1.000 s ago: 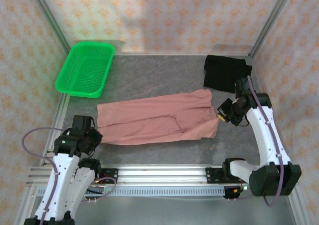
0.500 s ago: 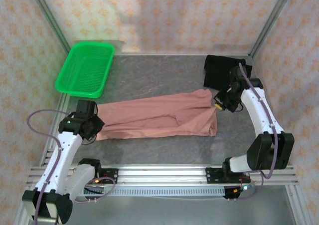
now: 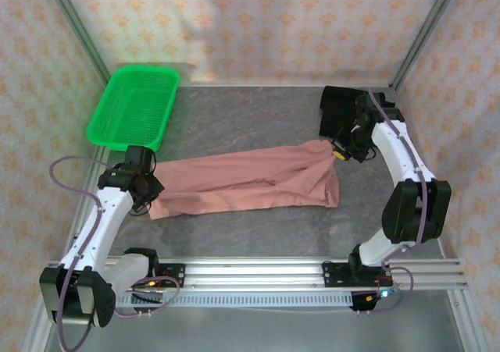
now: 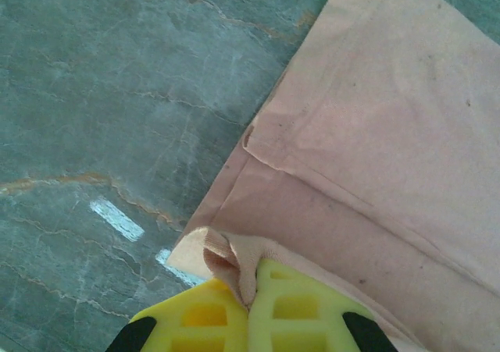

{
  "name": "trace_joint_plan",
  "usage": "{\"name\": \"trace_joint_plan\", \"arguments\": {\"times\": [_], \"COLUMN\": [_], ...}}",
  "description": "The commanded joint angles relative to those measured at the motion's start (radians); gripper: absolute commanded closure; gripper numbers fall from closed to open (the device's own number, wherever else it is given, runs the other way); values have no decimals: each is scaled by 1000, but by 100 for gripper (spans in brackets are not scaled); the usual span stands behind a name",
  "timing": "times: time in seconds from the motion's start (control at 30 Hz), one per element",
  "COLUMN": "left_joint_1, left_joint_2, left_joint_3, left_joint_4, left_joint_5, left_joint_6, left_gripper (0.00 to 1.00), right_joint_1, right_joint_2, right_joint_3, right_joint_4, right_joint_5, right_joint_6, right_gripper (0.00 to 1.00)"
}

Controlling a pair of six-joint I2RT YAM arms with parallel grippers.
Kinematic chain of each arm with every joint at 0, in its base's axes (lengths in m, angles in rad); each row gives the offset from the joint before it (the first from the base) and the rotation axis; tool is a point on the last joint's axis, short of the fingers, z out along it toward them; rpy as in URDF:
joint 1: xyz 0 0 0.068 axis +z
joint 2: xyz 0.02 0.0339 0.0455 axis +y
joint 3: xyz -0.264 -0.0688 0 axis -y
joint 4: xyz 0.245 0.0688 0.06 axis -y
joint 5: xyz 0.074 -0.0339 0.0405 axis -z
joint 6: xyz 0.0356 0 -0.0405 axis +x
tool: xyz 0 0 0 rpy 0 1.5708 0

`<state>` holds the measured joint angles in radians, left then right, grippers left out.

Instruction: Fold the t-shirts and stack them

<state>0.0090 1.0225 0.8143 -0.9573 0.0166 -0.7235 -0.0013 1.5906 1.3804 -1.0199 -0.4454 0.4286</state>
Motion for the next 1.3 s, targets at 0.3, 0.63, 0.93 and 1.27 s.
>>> {"name": "trace_joint_plan", "arguments": {"times": [0.3, 0.63, 0.93, 1.27], "left_joint_1": [55, 55, 56, 54], "left_joint_2": [44, 198, 345, 318], "left_joint_3": [-43, 4, 87, 174], "left_joint_4": [31, 107, 139, 164], "left_joint_5": [-23, -24, -34, 67], "left_joint_6": [56, 79, 119, 97], "left_gripper": [100, 100, 100, 51], "right_joint_1": [-6, 7, 18, 30], "right_joint_2": [103, 201, 282, 377], "right_joint_3": [77, 145, 190, 269], "right_joint_4": [29, 43, 48, 56], "right_joint_5": [-23, -30, -16, -19], "right_joint_6": [-35, -39, -43, -20], "right_gripper": [100, 100, 100, 100]}}
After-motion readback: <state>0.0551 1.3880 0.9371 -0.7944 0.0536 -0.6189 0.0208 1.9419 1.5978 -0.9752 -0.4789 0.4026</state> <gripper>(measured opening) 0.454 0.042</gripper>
